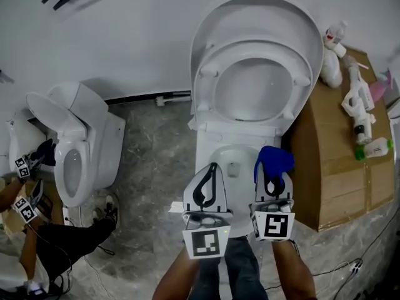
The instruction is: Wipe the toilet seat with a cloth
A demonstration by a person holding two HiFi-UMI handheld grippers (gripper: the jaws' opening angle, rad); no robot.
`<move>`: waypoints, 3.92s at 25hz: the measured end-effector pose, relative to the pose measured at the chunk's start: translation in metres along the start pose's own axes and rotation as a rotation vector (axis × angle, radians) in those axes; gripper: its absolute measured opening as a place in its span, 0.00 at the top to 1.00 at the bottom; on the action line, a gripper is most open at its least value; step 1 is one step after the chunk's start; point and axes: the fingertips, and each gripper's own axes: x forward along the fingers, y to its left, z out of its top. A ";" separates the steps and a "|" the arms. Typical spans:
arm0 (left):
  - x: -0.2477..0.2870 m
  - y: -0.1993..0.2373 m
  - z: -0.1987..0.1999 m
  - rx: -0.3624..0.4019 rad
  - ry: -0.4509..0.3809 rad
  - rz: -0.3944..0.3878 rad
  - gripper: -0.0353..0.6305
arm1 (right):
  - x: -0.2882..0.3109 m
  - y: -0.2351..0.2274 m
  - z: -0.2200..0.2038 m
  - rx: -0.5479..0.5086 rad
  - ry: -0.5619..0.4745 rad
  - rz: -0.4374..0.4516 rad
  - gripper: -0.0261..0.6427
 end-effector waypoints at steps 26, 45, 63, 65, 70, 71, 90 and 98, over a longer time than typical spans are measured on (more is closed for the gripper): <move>0.034 0.045 -0.130 -0.020 0.004 0.073 0.92 | 0.138 -0.037 -0.179 0.026 0.180 -0.097 0.88; 0.031 0.076 -0.139 -0.026 0.022 0.107 0.92 | 0.189 -0.022 -0.214 0.150 0.279 -0.148 0.88; 0.004 0.132 -0.126 -0.023 0.026 0.173 0.92 | 0.233 0.081 -0.195 0.377 0.265 -0.014 0.88; 0.000 0.139 -0.125 -0.014 0.031 0.177 0.92 | 0.238 0.091 -0.192 0.536 0.247 0.011 0.88; -0.006 0.155 -0.121 -0.024 0.035 0.208 0.92 | 0.242 0.094 -0.181 1.067 0.134 -0.033 0.88; -0.007 0.157 -0.120 -0.023 0.035 0.212 0.92 | 0.242 0.095 -0.178 1.127 0.114 -0.038 0.88; -0.023 0.166 -0.082 -0.033 0.030 0.233 0.92 | 0.218 0.104 -0.091 1.448 -0.037 -0.040 0.88; -0.021 0.163 -0.049 -0.034 0.000 0.226 0.92 | 0.222 0.102 -0.035 1.462 -0.099 0.024 0.88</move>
